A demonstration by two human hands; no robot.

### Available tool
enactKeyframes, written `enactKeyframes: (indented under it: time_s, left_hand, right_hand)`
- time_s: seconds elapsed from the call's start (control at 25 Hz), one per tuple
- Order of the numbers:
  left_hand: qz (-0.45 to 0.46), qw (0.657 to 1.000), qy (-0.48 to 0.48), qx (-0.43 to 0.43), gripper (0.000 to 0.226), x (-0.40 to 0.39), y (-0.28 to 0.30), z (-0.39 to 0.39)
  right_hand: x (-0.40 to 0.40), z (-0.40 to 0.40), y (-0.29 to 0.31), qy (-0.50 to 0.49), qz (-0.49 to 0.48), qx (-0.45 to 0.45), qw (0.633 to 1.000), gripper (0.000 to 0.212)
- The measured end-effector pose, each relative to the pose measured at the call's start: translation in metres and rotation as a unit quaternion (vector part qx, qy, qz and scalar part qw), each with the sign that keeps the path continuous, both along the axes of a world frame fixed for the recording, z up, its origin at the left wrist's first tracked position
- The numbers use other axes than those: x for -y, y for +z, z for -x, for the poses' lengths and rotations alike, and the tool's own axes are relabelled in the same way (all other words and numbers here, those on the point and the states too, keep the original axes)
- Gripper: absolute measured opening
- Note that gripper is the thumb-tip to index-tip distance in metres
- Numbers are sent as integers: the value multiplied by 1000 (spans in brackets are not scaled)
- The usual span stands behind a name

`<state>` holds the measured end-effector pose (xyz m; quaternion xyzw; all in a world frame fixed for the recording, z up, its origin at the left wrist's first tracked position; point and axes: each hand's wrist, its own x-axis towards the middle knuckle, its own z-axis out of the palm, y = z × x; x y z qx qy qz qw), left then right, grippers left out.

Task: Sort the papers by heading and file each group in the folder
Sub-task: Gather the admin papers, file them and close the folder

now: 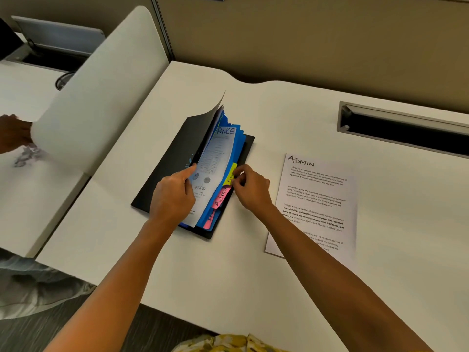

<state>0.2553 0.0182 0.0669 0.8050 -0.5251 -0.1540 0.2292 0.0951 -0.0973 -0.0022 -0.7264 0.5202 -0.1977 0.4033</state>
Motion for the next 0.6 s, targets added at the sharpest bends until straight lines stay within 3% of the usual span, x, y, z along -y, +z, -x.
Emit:
enactKeyframes:
  time_s: [0.16, 0.36, 0.48, 0.6]
  left_hand:
    - [9, 999, -31, 3, 50, -2, 3, -4]
    - [21, 996, -75, 31, 60, 0, 5, -2]
    - [20, 997, -71, 10, 50, -1, 3, 2]
    - [-35, 999, -35, 16, 35, 0, -3, 7]
  right_hand:
    - [11, -1, -5, -22, -29, 6, 999, 30]
    - [11, -12, 0, -21, -41, 23, 999, 26]
    - [9, -16, -1, -53, -51, 23, 997, 21]
    - [11, -17, -6, -80, -123, 39, 988, 19]
